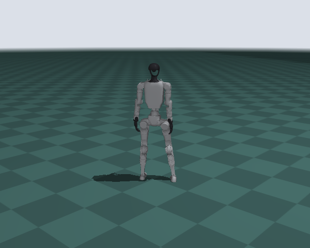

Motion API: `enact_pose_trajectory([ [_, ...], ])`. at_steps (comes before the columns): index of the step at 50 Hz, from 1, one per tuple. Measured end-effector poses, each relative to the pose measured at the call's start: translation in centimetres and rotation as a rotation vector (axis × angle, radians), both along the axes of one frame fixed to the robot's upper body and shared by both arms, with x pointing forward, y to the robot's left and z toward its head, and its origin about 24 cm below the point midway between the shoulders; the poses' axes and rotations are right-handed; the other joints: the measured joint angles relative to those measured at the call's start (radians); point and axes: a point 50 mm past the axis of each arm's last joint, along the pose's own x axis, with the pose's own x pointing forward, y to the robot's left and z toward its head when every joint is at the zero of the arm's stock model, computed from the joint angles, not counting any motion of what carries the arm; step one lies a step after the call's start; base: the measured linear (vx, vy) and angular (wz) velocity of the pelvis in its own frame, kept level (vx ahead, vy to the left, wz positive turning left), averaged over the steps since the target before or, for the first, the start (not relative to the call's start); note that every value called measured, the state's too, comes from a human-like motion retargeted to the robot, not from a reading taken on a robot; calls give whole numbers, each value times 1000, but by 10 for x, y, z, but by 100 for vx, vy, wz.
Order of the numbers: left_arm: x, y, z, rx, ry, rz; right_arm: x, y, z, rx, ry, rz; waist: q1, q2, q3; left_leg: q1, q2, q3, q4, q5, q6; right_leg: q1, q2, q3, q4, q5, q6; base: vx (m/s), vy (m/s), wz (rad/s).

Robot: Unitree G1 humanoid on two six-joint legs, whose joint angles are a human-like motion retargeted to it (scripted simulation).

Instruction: Dance

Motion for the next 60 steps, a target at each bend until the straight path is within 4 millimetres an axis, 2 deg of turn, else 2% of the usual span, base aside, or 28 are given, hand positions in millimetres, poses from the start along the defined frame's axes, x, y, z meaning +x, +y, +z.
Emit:
enact_pose_trajectory([
  [2,10,0,1,-21,-10,-51,7,1,1,62,-34,103,33,16,22,41,47,18,-9,11,-8,34,61,49,1,2,-2,-7,-23,-12],
  [5,37,-13,3,-33,-72,-81,23,-3,3,144,-65,229,43,-3,56,54,65,9,3,17,-25,70,47,24,-39,4,-16,-33,-22,36],
  [8,58,-25,5,-22,-136,-92,26,-1,3,168,-60,292,36,-30,33,-28,81,-13,92,9,-38,77,43,0,-87,-7,-37,-28,-23,31],
  [12,86,-49,10,-69,-203,-236,14,-8,3,162,-34,197,33,-47,29,-129,77,-55,210,14,-55,87,35,-55,-121,-20,-60,-26,-15,89],
  [15,105,-77,16,-126,-276,-394,-4,-18,3,197,33,32,52,-60,56,-154,37,-51,247,-24,-90,102,25,-86,-130,-26,-72,-23,0,105],
  [16,106,-83,16,-134,-291,-426,-13,-19,3,212,62,-15,61,-74,61,-150,2,-55,238,-28,-17,113,7,-98,-139,-24,-75,-5,7,64],
  [17,106,-87,16,-140,-301,-454,-20,-21,3,226,89,-59,69,-79,66,-138,-16,-62,220,-26,18,125,0,-111,-146,-23,-80,4,11,43],
  [18,104,-89,16,-141,-303,-474,-26,-22,3,236,111,-95,75,-66,72,-109,1,-71,181,-8,-19,138,12,-124,-149,-23,-87,10,11,17],
  [20,94,-81,12,-129,-277,-485,-42,-20,3,241,168,-164,75,-51,71,-54,11,-57,127,-2,-17,166,33,-125,-164,-15,-105,20,8,-32],
  [22,81,-63,9,-104,-236,-436,-51,-17,3,221,181,-183,53,-53,49,-52,1,-77,110,13,-19,172,39,-100,-180,-11,-117,17,5,-66],
  [26,49,-30,3,-76,-149,-278,-62,-17,2,178,153,-214,-41,-24,1,-41,29,-13,40,42,-16,164,52,-106,-190,-13,-115,10,6,16],
  [30,13,-9,1,-84,-57,-160,-79,-19,3,163,150,-268,-33,0,13,16,28,36,-33,64,-11,177,61,-111,-188,-9,-118,6,4,2],
  [35,-43,18,4,-18,111,-67,-114,-13,8,174,244,-337,19,3,39,57,2,26,-41,58,-1,218,47,-110,-211,8,-125,12,4,-27],
  [40,-91,22,8,6,246,12,-133,2,12,234,295,-467,40,-6,32,37,-20,46,-14,43,18,220,27,-110,-242,27,-137,5,2,-16],
  [45,-125,11,10,11,334,84,-127,14,10,257,243,-624,71,-4,72,93,-45,58,-40,54,42,224,22,-121,-223,24,-125,8,0,-14],
  [48,-139,-2,11,12,387,130,-119,11,8,243,222,-616,16,1,81,100,-54,28,-49,64,52,213,13,-175,-207,8,-112,9,-3,41],
  [52,-148,-20,10,16,453,160,-115,1,8,212,223,-527,68,-3,63,82,-50,87,-24,38,52,209,4,-112,-219,-10,-103,11,-3,-91],
  [55,-141,-28,7,14,463,136,-109,-5,7,204,210,-491,82,-5,59,66,-56,89,2,20,54,195,-6,-107,-216,8,-113,8,2,-44],
  [60,-122,-19,4,39,442,14,-98,-4,5,218,180,-477,221,-13,81,58,-62,190,35,7,80,172,2,-9,-194,31,-117,7,2,-105],
])
